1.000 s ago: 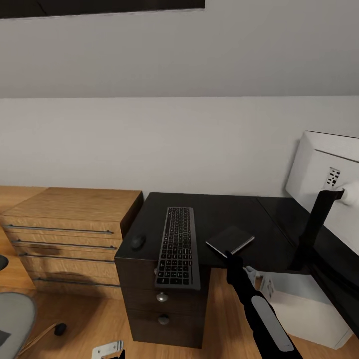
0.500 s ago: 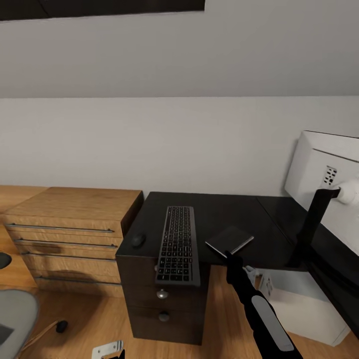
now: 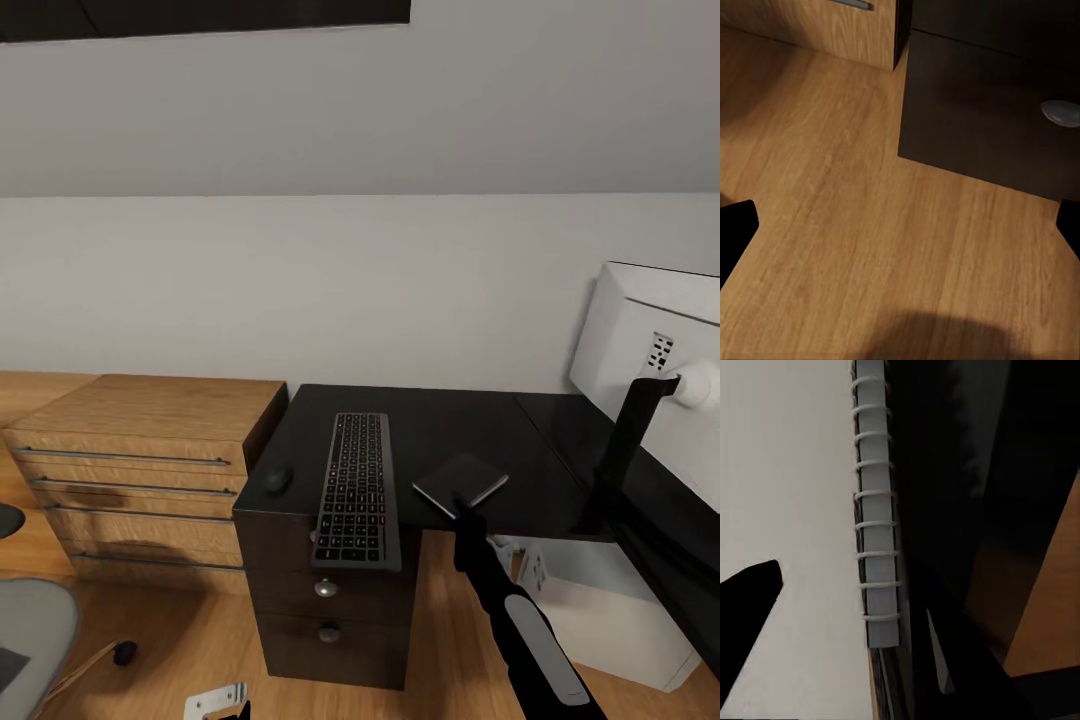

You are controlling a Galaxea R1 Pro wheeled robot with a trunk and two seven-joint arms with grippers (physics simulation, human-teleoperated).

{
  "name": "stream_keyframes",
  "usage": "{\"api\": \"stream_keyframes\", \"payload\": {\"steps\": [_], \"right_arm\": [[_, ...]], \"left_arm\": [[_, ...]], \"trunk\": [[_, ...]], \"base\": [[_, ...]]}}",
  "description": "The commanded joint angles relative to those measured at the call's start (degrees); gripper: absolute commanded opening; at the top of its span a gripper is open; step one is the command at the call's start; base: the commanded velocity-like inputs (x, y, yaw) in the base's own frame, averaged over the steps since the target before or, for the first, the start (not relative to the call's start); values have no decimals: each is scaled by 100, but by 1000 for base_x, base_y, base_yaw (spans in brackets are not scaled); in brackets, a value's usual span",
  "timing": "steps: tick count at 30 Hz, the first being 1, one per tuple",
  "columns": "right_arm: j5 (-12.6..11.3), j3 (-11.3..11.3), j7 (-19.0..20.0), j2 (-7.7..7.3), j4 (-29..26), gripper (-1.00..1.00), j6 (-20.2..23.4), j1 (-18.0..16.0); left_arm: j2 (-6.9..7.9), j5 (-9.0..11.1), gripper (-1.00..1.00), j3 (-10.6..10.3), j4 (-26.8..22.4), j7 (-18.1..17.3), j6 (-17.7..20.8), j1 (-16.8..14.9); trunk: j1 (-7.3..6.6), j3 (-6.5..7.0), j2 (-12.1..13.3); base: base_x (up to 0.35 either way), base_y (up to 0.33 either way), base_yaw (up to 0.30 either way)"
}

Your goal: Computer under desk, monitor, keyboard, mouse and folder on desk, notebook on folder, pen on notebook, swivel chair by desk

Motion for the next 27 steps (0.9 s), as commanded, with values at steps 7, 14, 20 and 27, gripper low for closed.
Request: {"api": "stream_keyframes", "payload": {"steps": [7, 14, 20, 27], "right_arm": [[-52, -6, -28, 0, 174, 100, 5, 0], [-57, -10, -28, 0, 179, 100, 0, 0], [-57, -10, -28, 0, 180, 100, -2, 0], [-57, -11, -28, 0, 180, 100, -4, 0]], "left_arm": [[3, 40, 100, -12, -14, 36, 25, 1], [3, 32, 100, -12, -14, 36, 25, 1], [3, 31, 100, -12, -14, 36, 25, 1], [3, 31, 100, -12, -14, 36, 25, 1]], "trunk": [[0, -5, -2], [0, -5, -2], [0, -5, -2], [0, -5, -2]], "base": [[0, 0, 0], [-1, 0, 0], [-119, 0, 0], [-253, 0, 0]]}}
